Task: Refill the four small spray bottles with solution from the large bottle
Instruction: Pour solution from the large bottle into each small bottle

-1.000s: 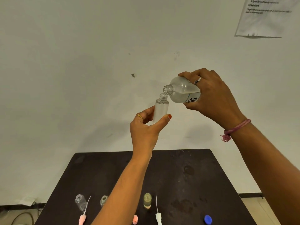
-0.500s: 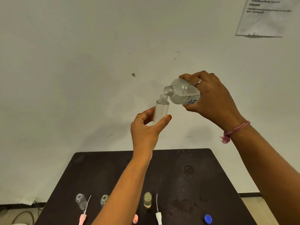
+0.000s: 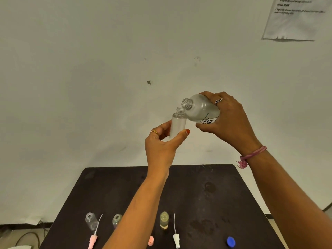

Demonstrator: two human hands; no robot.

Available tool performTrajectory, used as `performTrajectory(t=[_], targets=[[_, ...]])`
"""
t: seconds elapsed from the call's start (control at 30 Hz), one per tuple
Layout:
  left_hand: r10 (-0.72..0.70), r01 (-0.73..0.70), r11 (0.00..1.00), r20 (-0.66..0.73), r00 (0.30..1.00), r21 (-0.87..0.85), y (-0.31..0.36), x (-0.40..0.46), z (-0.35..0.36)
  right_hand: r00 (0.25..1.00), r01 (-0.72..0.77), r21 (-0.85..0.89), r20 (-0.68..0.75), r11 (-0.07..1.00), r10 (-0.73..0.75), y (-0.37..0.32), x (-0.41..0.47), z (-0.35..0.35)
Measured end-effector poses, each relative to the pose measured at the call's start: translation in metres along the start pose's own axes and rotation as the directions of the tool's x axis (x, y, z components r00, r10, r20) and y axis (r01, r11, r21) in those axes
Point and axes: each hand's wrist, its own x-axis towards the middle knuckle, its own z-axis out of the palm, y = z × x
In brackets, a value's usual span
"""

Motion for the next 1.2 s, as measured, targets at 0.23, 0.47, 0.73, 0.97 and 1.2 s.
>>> performTrajectory(t=[0.23, 0.47, 0.73, 0.97, 1.2], targets=[[-0.008, 0.009, 1.0, -0.019, 1.0, 0.004, -0.007, -0.001, 0.001, 0.999, -0.039, 0.077, 0.011, 0.996, 0.038, 0.002, -0.008, 0.007], [0.008, -0.008, 1.0, -0.021, 1.0, 0.007, -0.01, 0.0, -0.004, 0.996, -0.084, 0.117, 0.043, 0.99, 0.079, 0.007, -0.019, 0.014], [-0.009, 0.01, 0.999, -0.039, 0.999, 0.035, -0.029, -0.005, -0.015, 0.972, -0.233, 0.3, 0.113, 0.925, 0.208, 0.008, -0.035, 0.025], [-0.05, 0.054, 0.996, -0.064, 0.997, 0.075, -0.059, -0.023, -0.037, 0.922, -0.388, 0.555, 0.249, 0.736, 0.298, 0.006, -0.063, 0.053], [-0.076, 0.085, 0.988, -0.074, 0.994, 0.131, -0.092, -0.048, -0.071, 0.875, -0.482, 0.658, 0.336, 0.578, 0.347, -0.004, -0.101, 0.09]])
